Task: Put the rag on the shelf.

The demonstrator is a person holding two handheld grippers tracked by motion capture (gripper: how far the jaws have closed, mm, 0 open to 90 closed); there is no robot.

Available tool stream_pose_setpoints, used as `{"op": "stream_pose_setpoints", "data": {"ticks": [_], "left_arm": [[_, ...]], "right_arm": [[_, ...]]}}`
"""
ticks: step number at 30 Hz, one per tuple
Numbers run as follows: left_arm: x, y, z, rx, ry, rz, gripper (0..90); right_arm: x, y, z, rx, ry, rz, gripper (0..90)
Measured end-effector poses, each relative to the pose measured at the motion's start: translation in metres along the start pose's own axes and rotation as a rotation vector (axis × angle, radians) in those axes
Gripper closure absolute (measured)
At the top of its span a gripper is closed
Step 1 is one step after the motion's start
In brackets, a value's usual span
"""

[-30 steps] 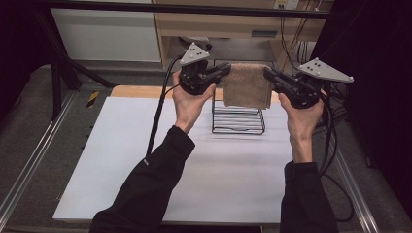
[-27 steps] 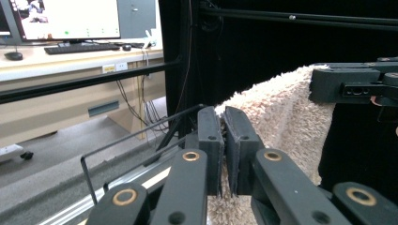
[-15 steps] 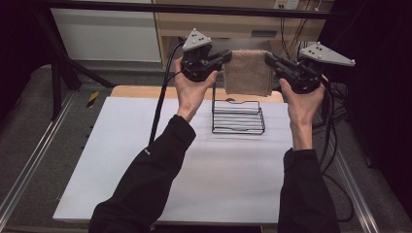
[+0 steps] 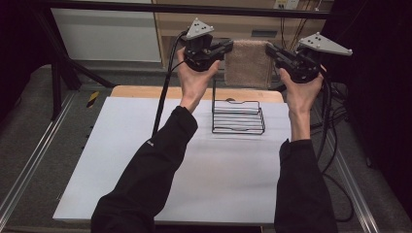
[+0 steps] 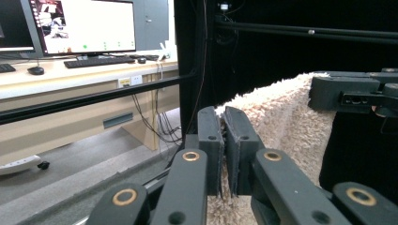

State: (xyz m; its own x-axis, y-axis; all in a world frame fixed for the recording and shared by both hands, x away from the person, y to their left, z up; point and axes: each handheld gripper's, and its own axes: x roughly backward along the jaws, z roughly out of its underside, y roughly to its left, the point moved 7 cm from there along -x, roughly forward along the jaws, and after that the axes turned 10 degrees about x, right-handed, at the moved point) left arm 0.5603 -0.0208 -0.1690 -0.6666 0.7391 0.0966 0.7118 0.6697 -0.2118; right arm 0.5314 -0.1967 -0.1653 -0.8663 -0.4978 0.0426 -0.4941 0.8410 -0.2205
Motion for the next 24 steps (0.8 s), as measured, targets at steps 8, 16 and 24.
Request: {"op": "stream_pose_setpoints", "data": {"ticks": [8, 16, 24], "left_arm": [[-0.009, 0.009, -0.001, 0.007, 0.002, -0.007, 85.6], [-0.018, 0.012, -0.006, -0.05, -0.013, -0.028, 85.7], [-0.026, 0.022, -0.001, -0.065, 0.002, -0.047, 85.7]], "right_arm": [[-0.013, -0.008, 0.002, 0.005, 0.01, 0.008, 84.4], [-0.022, -0.016, 0.002, 0.011, 0.006, 0.02, 84.4], [-0.032, -0.019, 0.009, 0.026, 0.02, 0.022, 84.4]]}}
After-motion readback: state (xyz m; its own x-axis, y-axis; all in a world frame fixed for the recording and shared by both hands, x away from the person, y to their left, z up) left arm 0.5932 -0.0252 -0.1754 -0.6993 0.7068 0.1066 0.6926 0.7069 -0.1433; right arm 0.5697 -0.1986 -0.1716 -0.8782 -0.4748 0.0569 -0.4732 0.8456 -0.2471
